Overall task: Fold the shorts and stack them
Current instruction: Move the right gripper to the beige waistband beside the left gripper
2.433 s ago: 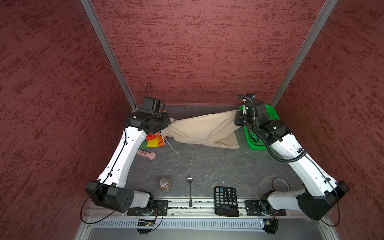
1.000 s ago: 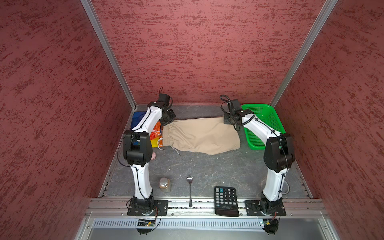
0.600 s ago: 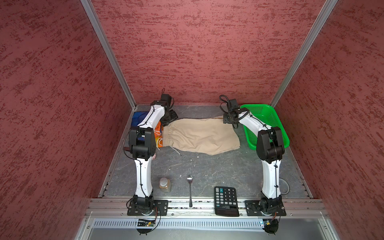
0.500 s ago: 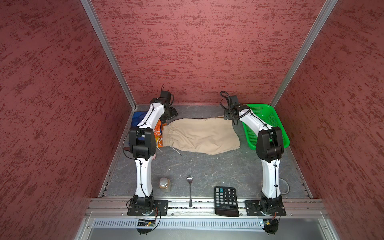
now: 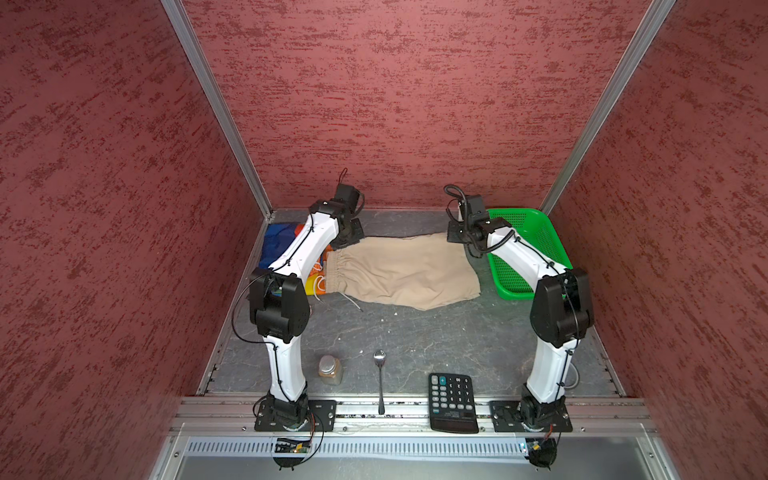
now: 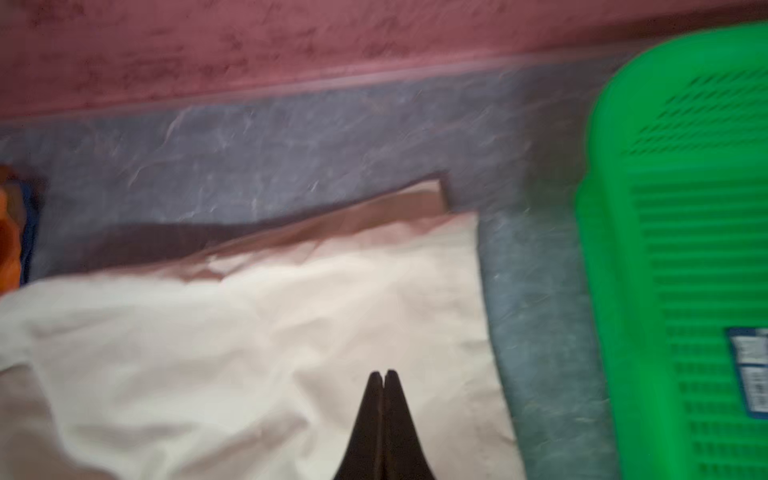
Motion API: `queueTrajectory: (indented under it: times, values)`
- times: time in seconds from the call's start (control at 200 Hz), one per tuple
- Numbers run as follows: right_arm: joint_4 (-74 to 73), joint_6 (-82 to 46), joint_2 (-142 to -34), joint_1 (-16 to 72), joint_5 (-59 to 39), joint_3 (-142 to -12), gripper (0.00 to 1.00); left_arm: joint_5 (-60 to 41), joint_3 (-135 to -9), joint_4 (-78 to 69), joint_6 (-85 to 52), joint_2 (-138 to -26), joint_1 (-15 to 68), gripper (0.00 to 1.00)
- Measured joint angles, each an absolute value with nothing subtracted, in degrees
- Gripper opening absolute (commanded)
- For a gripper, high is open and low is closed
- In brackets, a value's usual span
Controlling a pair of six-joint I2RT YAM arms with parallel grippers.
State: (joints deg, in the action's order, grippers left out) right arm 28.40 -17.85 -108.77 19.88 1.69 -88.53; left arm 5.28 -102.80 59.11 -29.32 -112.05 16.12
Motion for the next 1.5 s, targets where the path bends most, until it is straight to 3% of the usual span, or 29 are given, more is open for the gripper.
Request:
queueTrajectory:
  times: [0.08,0.175,0.215,0.301,0.411,0.681,0.797,1.082,1.212,1.292,1.353,1.448,1.503]
  values:
    - [24.58,-17.61,-106.06,24.82,-0.49,-80.29,0.47,4.56,-96.51,58.54,-29.87,-111.92,16.05,0.25]
    - [19.03,-15.99,-103.2,33.21,-1.67,-72.84,0.64,3.77,-90.32,58.22,-30.92,-110.48,14.72,0.32]
    - [16.38,-15.14,-102.19,37.23,-1.67,-70.72,0.69,3.14,-87.88,57.82,-31.55,-108.84,13.76,0.42]
    - [11.27,-12.4,-101.73,45.3,-0.47,-69.69,0.72,1.02,-83.37,56.34,-32.69,-103.85,11.09,0.64]
    - [6.81,-9.69,-103.04,50.98,0.82,-72.05,0.73,-1.37,-78.39,53.67,-34.81,-96.25,7.16,0.78]
    - [-0.36,-0.64,-111.81,53.87,4.82,-79.75,0.82,-7.05,-69.01,49.54,-35.77,-90.78,2.35,0.82]
    - [-0.62,5.02,-118.06,55.79,5.69,-85.17,0.86,-9.06,-66.87,49.1,-36.16,-90.78,-1.3,0.92]
    - [0.16,10.81,-132.14,57.17,5.89,-96.27,0.89,-13.41,-65.63,46.83,-36.62,-89.08,-6.33,1.0]
    - [0.69,10.59,-136.33,56.9,5.76,-98.21,0.84,-15.0,-65.23,46.06,-36.58,-89.08,-6.74,1.0]
    - [0.47,9.54,-136.64,56.73,5.34,-98.54,0.75,-15.77,-64.62,45.32,-36.58,-89.12,-6.74,0.99]
    - [0.47,8.58,-136.64,56.51,5.17,-98.67,0.6,-16.43,-63.88,44.75,-36.6,-89.25,-6.74,1.0]
    - [0.43,6.57,-136.75,55.75,4.64,-98.67,0.22,-17.32,-62.61,43.55,-36.64,-90.0,-6.74,0.99]
    - [0.43,4.89,-136.84,54.85,3.55,-98.67,0.09,-18.09,-61.87,42.54,-36.75,-90.78,-6.57,1.0]
